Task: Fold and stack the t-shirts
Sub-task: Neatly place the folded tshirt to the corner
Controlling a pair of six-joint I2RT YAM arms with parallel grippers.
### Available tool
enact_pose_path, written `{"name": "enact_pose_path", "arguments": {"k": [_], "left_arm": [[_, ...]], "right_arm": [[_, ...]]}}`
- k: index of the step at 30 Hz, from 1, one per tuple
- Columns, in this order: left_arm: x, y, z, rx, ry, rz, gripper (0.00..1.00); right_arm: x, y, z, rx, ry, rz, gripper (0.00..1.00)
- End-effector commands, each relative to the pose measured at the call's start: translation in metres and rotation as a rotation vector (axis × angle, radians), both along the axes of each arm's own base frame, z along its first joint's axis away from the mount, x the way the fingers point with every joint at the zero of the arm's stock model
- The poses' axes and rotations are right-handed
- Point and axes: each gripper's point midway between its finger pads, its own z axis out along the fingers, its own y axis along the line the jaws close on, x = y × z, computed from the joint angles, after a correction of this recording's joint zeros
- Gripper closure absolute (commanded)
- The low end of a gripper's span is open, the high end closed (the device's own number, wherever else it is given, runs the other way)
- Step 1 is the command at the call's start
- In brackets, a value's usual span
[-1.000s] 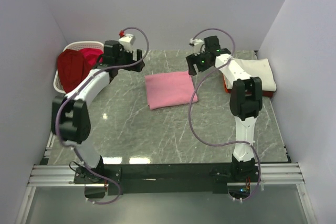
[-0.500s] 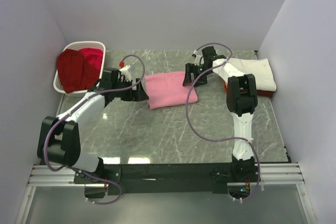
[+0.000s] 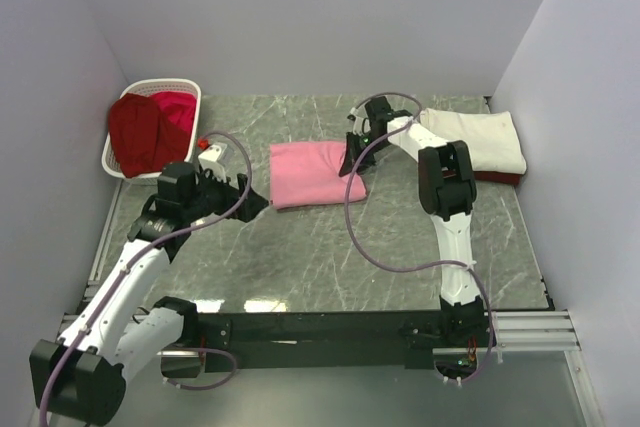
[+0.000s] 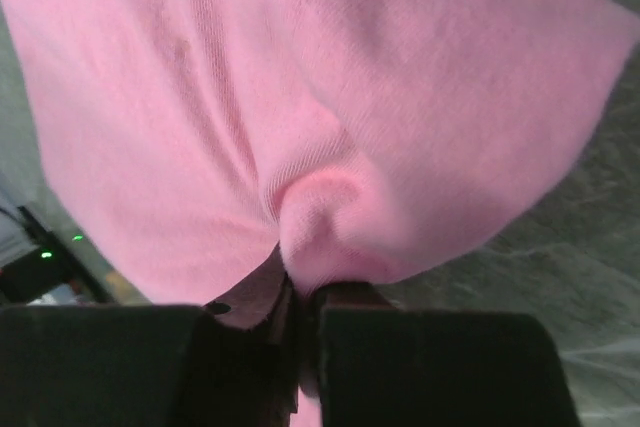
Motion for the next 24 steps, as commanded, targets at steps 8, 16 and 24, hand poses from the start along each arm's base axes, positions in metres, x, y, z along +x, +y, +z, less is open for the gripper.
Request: {"name": "enact_pose_path", "arguments": {"k": [8, 16, 24], "left_arm": [[0.005, 0.006, 0.021, 0.021, -0.13, 0.021, 0.07], [0.003, 0.005, 0.029, 0.014, -0.163, 0.011, 0.07], [-0.001, 0.003, 0.035, 0.002, -0.184, -0.004, 0.08]], "right_arm": [[0.061, -0.093, 0.074, -0.579, -0.43, -0.017, 1.0], [0.078, -0.149, 0.152, -0.871, -0.659, -0.057, 1.0], [0.076, -0.184, 0.229, -1.003, -0.822, -0.151, 1.0]]}}
